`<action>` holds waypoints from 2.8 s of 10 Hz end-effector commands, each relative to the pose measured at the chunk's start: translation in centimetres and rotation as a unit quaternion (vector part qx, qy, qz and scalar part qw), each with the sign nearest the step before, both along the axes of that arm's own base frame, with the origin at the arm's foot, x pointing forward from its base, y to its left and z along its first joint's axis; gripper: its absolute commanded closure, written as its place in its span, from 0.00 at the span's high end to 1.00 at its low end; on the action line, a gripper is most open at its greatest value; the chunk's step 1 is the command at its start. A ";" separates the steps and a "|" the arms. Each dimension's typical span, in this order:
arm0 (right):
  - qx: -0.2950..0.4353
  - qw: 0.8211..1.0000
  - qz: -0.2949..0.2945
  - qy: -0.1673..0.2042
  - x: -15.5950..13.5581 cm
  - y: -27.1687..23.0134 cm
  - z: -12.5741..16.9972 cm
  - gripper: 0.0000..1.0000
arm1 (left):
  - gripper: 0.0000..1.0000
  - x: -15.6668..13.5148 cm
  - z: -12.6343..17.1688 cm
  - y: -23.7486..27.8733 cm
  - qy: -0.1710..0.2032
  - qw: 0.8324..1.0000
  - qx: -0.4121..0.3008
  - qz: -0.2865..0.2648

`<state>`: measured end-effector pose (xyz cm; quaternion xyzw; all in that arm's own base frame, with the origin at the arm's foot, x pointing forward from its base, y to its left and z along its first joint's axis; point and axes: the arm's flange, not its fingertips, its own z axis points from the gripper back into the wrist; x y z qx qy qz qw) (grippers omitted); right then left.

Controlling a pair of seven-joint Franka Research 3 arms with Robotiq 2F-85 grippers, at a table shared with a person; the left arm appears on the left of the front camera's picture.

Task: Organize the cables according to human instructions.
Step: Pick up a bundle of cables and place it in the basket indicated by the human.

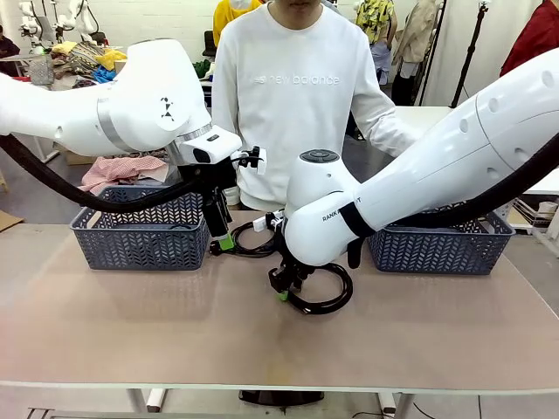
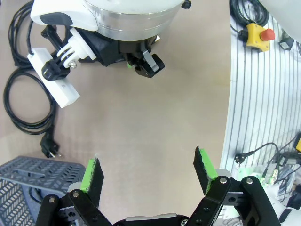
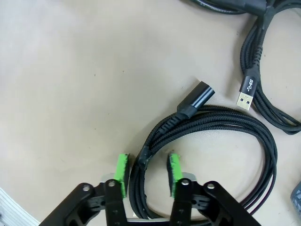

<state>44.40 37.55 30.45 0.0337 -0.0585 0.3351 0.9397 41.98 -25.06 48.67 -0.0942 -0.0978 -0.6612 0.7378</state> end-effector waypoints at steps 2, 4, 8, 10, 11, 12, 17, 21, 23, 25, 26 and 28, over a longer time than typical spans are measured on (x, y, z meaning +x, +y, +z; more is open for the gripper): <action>-0.011 1.000 -0.014 -0.009 0.2 0.7 0.1 0.07 | 1.00 -0.1 0.0 0.0 -0.001 1.000 0.000 0.000; -0.009 1.000 -0.014 -0.010 0.2 0.7 0.1 0.00 | 1.00 -0.1 0.0 0.0 -0.001 1.000 0.000 0.000; 0.026 0.999 -0.017 -0.014 -2.4 -0.7 2.8 0.00 | 1.00 -0.1 0.0 0.0 -0.001 1.000 0.000 0.000; 0.015 0.999 0.017 -0.027 -3.2 -1.4 5.5 0.00 | 1.00 -0.1 0.0 0.0 -0.001 1.000 0.000 0.000; 0.005 0.999 0.045 -0.024 -3.6 -1.9 6.6 0.00 | 1.00 -0.1 0.0 0.0 -0.001 1.000 0.000 0.000; 0.001 0.997 0.075 -0.021 -3.9 -2.6 7.9 0.00 | 1.00 -0.1 0.0 0.0 -0.001 1.000 0.000 0.000; 0.003 0.981 0.195 -0.001 -2.7 -11.0 15.4 0.00 | 1.00 -0.1 0.0 0.0 -0.001 1.000 0.000 0.000; -0.004 0.970 0.243 -0.032 1.7 -18.5 19.3 0.00 | 1.00 -0.1 0.0 0.0 -0.001 1.000 0.000 0.000; -0.002 0.964 0.266 -0.025 4.7 -22.1 19.8 0.00 | 1.00 -0.1 0.0 0.0 -0.001 1.000 0.000 0.000; -0.012 0.961 0.273 -0.037 6.5 -24.3 20.6 0.00 | 1.00 -0.1 0.0 0.0 -0.001 1.000 0.000 0.000; -0.018 0.960 0.276 -0.040 6.8 -24.8 21.0 0.00 | 1.00 -0.1 0.0 0.0 -0.001 1.000 0.000 0.000; -0.008 0.966 0.258 -0.035 5.7 -24.1 19.7 0.00 | 1.00 -0.1 0.0 0.0 -0.001 1.000 0.000 0.000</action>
